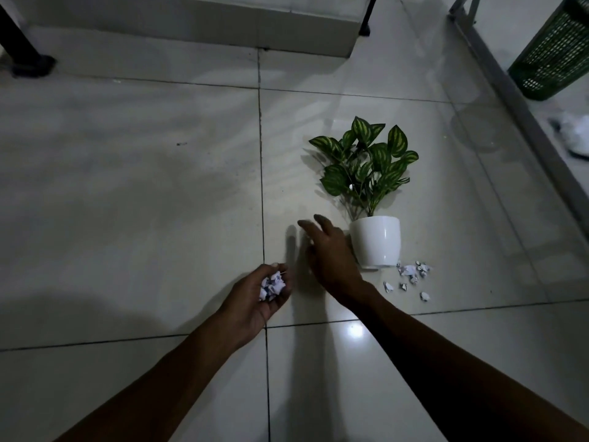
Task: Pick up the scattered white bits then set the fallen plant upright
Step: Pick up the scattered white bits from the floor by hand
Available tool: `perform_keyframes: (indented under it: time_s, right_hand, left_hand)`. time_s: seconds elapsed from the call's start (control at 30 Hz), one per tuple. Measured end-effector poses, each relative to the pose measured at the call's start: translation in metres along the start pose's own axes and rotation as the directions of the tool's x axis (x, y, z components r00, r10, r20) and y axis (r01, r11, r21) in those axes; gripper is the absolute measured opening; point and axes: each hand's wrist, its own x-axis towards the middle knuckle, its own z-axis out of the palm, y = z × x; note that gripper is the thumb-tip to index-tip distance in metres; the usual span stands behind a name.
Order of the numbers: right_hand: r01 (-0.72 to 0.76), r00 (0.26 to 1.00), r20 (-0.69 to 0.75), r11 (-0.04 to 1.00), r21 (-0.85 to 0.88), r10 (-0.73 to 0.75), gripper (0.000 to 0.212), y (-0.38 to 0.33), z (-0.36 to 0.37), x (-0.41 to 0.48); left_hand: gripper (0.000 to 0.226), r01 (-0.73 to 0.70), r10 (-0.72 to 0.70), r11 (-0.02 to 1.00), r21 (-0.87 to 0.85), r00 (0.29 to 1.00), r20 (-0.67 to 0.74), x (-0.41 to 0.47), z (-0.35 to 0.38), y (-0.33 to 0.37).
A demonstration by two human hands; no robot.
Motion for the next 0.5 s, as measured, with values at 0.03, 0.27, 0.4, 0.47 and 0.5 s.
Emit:
perform_keyframes:
  time_s: [0.03, 0.27, 0.4, 0.47, 0.5]
  right_hand:
    - [0.034, 0.998, 0.048, 0.995, -0.095, -0.030, 0.047, 0.004, 0.003, -0.001]
    - [-0.037, 0.998, 0.057, 0.988, 0.148, 0.028, 0.046, 0.026, -0.001, -0.023]
    - [-0.049, 0.996, 0.076, 0.982, 0.182, 0.036, 0.030, 0.029, -0.006, -0.049]
    - [0.011, 0.995, 0.098, 0.994, 0.108, -0.022, 0.026, 0.024, -0.006, -0.063]
    - [0.047, 0.993, 0.106, 0.997, 0.060, -0.053, 0.028, 0.021, -0.005, -0.070]
  left_hand:
    - [0.017, 0.002, -0.002, 1.000, 0.011, 1.000, 0.005, 0.000, 0.000, -0.001]
    - [0.016, -0.030, 0.031, 0.998, 0.061, 0.999, -0.026, 0.006, -0.011, -0.003]
    - [0.015, -0.036, 0.037, 0.998, 0.049, 0.999, -0.018, 0.009, -0.014, -0.010]
    - [0.014, -0.041, 0.043, 0.998, 0.040, 0.998, -0.039, 0.010, -0.010, -0.015]
    - [0.014, -0.044, 0.046, 0.998, 0.041, 0.998, -0.040, 0.010, -0.008, -0.017]
